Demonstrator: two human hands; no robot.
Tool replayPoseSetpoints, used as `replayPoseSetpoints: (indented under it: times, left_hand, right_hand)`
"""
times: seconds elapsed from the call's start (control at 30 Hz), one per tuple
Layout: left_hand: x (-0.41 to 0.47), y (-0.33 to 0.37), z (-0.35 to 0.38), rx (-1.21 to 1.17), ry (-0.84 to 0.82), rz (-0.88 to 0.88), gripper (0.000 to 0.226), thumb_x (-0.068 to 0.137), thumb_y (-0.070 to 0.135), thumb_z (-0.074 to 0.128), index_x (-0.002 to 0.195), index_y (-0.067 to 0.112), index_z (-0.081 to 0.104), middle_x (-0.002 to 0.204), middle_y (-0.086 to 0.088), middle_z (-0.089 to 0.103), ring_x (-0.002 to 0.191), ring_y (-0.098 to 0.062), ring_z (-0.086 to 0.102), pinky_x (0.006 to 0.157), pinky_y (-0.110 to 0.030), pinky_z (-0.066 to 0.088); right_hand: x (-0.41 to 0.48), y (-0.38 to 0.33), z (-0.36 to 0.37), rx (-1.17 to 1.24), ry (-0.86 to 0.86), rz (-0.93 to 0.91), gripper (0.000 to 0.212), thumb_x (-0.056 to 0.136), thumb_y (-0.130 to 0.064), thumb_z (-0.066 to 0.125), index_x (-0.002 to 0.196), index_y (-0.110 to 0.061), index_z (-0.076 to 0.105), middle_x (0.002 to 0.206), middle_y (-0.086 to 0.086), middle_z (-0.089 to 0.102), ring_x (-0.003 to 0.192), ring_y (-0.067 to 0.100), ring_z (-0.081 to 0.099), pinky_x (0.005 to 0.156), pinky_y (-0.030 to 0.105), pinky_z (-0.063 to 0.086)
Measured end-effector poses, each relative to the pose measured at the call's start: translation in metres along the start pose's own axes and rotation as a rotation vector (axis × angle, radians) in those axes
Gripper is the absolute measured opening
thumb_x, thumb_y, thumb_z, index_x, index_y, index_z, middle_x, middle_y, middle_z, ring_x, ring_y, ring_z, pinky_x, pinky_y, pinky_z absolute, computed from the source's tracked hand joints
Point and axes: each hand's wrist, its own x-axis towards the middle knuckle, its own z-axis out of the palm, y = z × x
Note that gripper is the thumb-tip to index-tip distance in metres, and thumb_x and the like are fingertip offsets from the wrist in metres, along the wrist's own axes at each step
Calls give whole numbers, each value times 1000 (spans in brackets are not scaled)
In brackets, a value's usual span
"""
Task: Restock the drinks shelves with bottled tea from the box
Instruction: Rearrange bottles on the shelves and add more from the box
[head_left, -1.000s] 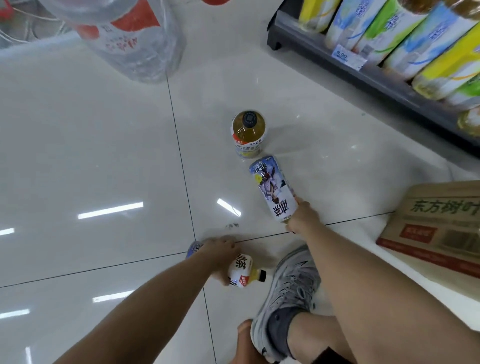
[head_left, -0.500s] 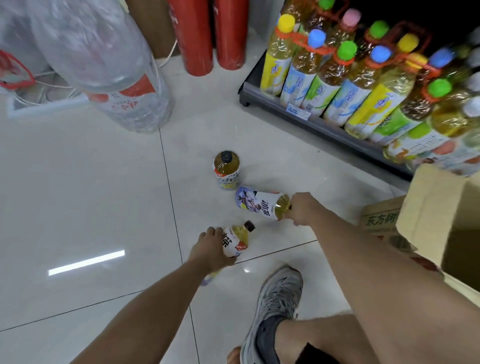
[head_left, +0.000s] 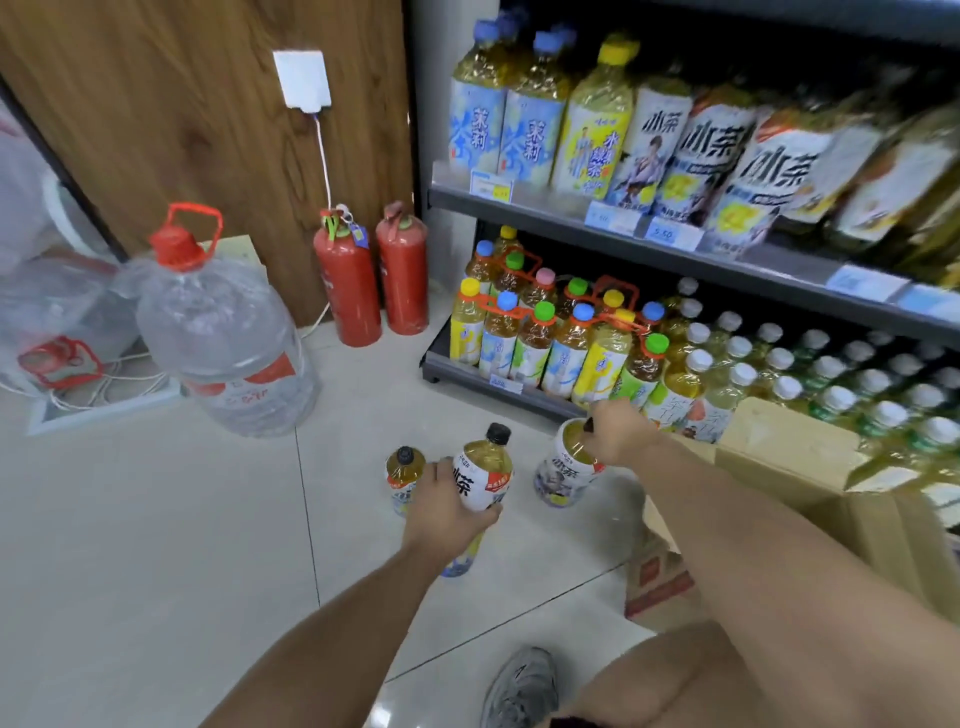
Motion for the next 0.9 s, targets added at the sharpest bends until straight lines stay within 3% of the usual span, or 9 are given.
replayPoseSetpoints:
  times: [0.1,0.23,0.37,0.57,0.7,0.9]
  left_hand:
    - [5,60,-25,19,53,90,76,62,60,78,119,17,51,110,-1,48,107,-20,49,94,-33,46]
    - [3,140,-58,-51,164,236,83,59,66,72,124,17,51,114,-1,48,114,-20,47,98,-31,44]
    - [13,217,-87,-136,255,343,85,58,67,71,126,22,50,115,4,56,113,-17,50,95,-32,46]
    - [53,311,-116,-251,237,415,79,60,59,79,122,24,44,109,2,62,100,-17,61,80,-32,53]
    - [99,351,-117,-358,212,459,90,68,45,86,139,19,37,126,0,57,110,-16,58,88,-25,48]
    - [178,378,-102,-476,285,419,89,64,52,86,133,25,38,125,3,57,115,-17,58,99,-38,53]
  right_hand:
    - [-30,23,-56,123,189,27,24,89,-20,54,68,-8,52,73,11,57,69,27,56,53,29,40]
    - [-73,50,-137,193,347,55,22,87,-23,56,73,-6,54,73,11,57,65,26,54,51,28,38]
    - [-105,73,-212,220,506,74,38,94,-32,55,64,-12,42,56,4,43,48,18,38,39,27,25]
    - [-115,104,-303,228,646,68,23,99,-32,54,93,-11,48,80,9,56,65,22,49,50,32,37]
    - [-85,117,-329,186,758,10,21,99,-29,55,110,-12,55,100,9,58,89,28,56,72,37,47]
    - [-13,130,-323,115,821,-67,27,102,-26,50,125,-13,50,112,9,54,95,32,60,75,40,50]
